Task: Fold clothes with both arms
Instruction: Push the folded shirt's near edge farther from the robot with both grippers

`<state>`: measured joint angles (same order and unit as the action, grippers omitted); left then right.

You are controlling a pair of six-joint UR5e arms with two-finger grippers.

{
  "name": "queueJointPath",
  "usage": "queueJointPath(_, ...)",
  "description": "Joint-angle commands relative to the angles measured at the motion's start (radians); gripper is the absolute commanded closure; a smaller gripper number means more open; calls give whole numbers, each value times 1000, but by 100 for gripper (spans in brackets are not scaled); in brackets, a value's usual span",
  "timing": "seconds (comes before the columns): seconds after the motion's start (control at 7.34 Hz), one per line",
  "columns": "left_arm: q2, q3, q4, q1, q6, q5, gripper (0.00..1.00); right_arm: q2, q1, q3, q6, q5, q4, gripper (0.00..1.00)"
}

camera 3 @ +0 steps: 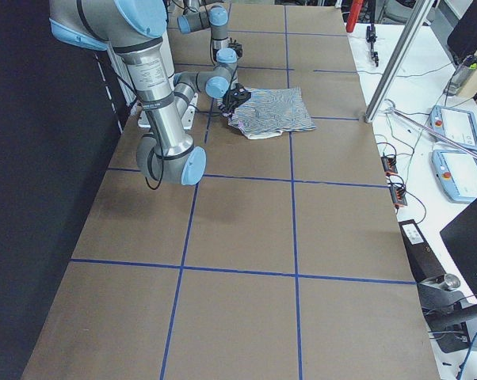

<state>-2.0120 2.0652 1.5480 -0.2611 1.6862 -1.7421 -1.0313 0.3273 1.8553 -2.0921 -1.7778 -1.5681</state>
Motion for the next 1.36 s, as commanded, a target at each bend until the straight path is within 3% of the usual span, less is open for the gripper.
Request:
queueJointPath(0.0,16,52,-98,23,3,3,100,-10,-28,22,38,-3,0,100)
queueJointPath(0.41,39,-22,-98,-25,0,7,100,-29,-11,68,98,6,10,100)
queueJointPath(1.23,16,-48,-36,-72,3,6,100,43,65,-16,138,20,46,100)
